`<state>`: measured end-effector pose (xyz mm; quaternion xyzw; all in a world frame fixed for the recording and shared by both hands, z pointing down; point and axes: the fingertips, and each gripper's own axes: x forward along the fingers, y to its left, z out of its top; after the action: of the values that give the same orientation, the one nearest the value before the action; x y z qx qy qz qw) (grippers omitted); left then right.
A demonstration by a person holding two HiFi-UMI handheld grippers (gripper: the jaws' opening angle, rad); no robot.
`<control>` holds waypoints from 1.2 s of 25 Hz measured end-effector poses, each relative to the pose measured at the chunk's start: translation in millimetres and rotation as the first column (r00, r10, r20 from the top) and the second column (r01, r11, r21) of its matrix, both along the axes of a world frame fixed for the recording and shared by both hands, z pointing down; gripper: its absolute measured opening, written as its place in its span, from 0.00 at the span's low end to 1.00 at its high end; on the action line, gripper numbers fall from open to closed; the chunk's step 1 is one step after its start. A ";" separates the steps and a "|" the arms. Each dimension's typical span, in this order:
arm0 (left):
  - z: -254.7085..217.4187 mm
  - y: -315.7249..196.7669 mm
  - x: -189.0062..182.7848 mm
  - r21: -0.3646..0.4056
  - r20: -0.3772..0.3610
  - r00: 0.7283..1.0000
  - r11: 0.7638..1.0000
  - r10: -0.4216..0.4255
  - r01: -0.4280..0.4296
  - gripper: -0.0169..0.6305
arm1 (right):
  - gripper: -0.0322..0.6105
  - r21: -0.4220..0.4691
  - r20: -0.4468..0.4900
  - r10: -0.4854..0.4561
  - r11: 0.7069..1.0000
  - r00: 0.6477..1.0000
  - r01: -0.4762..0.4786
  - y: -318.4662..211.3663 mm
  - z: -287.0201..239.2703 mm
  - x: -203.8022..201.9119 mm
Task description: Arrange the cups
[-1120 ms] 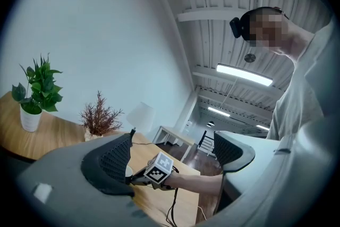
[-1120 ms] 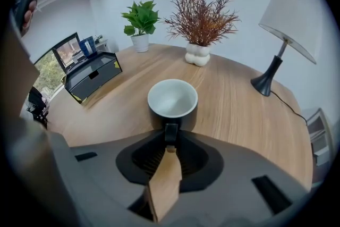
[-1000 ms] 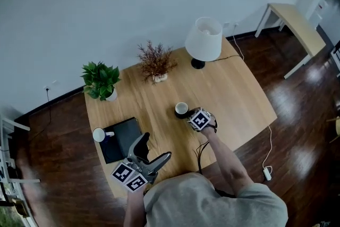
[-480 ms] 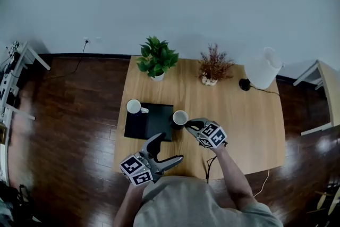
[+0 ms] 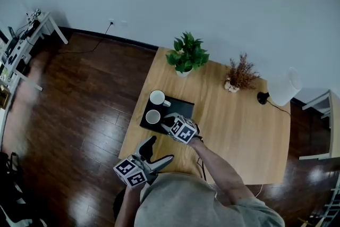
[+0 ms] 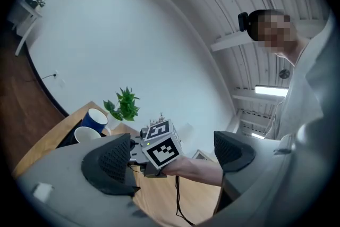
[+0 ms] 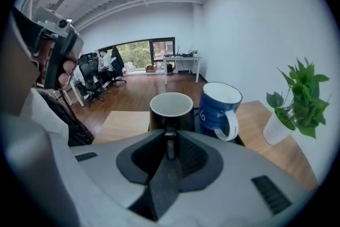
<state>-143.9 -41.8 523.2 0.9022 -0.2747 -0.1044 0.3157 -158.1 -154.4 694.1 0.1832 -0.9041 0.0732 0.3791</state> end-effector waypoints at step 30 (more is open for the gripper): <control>-76.1 -14.0 56.4 0.174 -0.067 0.986 0.975 0.154 -0.141 0.77 | 0.20 0.123 0.574 0.319 0.877 0.754 -0.464 80.6 -193.3 180.7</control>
<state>-87.6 -55.8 447.2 0.9387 -0.1842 -0.1395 0.2557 22.6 -73.8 500.8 0.3896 -0.9154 0.0819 0.0594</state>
